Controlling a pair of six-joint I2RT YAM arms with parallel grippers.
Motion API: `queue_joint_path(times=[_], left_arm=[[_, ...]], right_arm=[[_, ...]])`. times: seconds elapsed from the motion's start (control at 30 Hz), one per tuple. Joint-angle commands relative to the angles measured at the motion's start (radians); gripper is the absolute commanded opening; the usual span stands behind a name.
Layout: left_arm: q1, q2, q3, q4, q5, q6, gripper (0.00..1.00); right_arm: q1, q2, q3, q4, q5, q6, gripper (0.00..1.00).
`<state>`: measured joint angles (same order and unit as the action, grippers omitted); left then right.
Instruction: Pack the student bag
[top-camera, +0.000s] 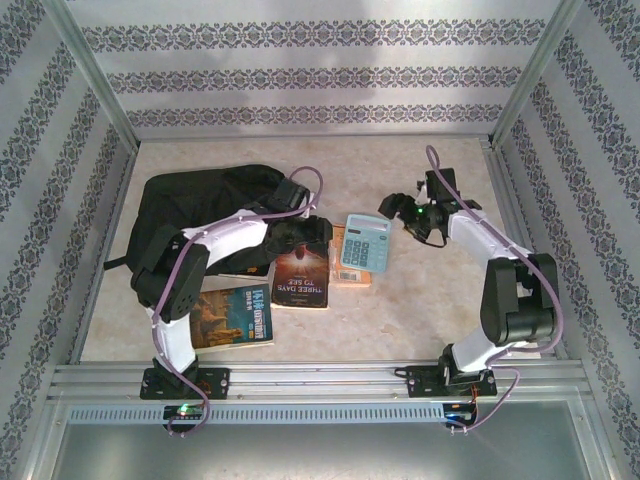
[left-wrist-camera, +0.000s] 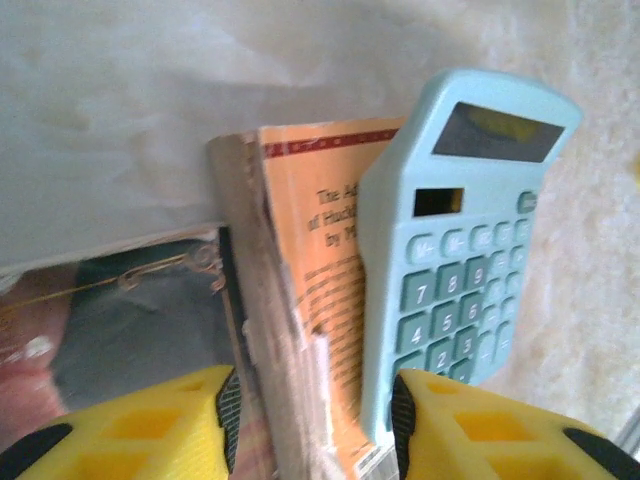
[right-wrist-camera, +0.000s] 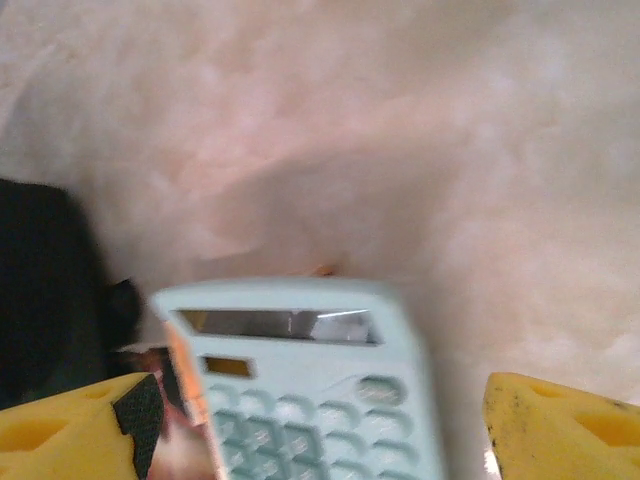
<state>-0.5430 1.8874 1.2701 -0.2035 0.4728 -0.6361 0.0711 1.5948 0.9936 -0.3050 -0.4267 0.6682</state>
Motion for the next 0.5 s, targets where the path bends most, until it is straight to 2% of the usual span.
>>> queue_joint_path(times=[0.0, 0.17, 0.33, 0.47], left_arm=[[-0.014, 0.055, 0.04, 0.135, 0.092, -0.057, 0.42], [-0.015, 0.119, 0.055, 0.227, 0.149, -0.109, 0.37], [-0.02, 0.166, 0.086, 0.222, 0.155, -0.114, 0.36], [-0.026, 0.196, 0.112, 0.203, 0.156, -0.108, 0.35]], right_arm=[[-0.018, 0.077, -0.062, 0.168, -0.125, 0.041, 0.86], [-0.018, 0.187, -0.086, 0.393, -0.313, 0.107, 0.86], [-0.014, 0.237, -0.104, 0.467, -0.367, 0.137, 0.82], [0.0, 0.239, -0.132, 0.539, -0.409, 0.183, 0.71]])
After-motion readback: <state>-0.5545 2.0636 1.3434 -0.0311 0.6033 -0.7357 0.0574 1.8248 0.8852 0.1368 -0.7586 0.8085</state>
